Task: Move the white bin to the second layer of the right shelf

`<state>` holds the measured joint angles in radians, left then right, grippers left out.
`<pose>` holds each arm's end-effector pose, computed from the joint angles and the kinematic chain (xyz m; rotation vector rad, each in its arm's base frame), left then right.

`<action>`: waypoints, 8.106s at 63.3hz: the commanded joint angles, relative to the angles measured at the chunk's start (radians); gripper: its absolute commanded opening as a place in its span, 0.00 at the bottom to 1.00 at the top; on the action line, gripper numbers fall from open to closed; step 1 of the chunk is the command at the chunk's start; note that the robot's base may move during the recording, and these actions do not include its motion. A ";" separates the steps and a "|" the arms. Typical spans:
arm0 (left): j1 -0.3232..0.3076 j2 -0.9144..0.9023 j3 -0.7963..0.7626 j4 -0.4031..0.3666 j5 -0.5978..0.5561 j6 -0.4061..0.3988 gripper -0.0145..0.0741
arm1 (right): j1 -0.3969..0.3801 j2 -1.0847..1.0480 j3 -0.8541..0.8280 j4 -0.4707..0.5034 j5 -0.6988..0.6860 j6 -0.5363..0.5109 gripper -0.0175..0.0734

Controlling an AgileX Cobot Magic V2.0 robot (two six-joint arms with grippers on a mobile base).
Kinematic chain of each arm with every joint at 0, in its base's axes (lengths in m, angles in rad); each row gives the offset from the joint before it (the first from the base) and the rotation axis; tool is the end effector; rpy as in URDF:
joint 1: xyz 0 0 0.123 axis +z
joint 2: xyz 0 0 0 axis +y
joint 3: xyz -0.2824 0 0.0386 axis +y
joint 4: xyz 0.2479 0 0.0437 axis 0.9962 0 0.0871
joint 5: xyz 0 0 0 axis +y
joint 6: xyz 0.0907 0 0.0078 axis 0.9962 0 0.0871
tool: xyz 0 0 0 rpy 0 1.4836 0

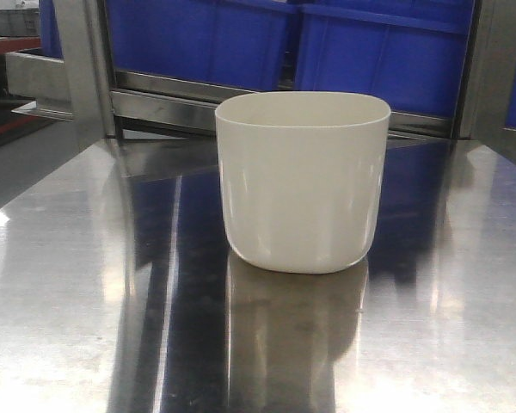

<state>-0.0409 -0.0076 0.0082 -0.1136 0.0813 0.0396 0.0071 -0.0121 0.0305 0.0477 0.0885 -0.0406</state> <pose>0.0562 -0.0032 0.2034 -0.0184 1.5657 -0.0973 0.0568 0.0008 0.1954 -0.0034 1.5904 0.0143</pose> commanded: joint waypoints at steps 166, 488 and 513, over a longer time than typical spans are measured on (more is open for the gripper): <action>0.002 -0.020 0.028 -0.001 -0.081 -0.005 0.26 | 0.579 1.671 -1.553 -0.221 0.941 0.656 0.65; 0.002 -0.020 0.028 -0.001 -0.081 -0.005 0.26 | 0.071 0.622 -0.685 -0.195 0.443 0.215 0.25; 0.002 -0.020 0.028 -0.001 -0.081 -0.005 0.26 | 0.071 0.622 -0.685 -0.195 0.443 0.215 0.25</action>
<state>-0.0409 -0.0076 0.0082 -0.1136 0.0813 0.0396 0.0860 0.6143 -0.6247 -0.1339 0.6175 0.1782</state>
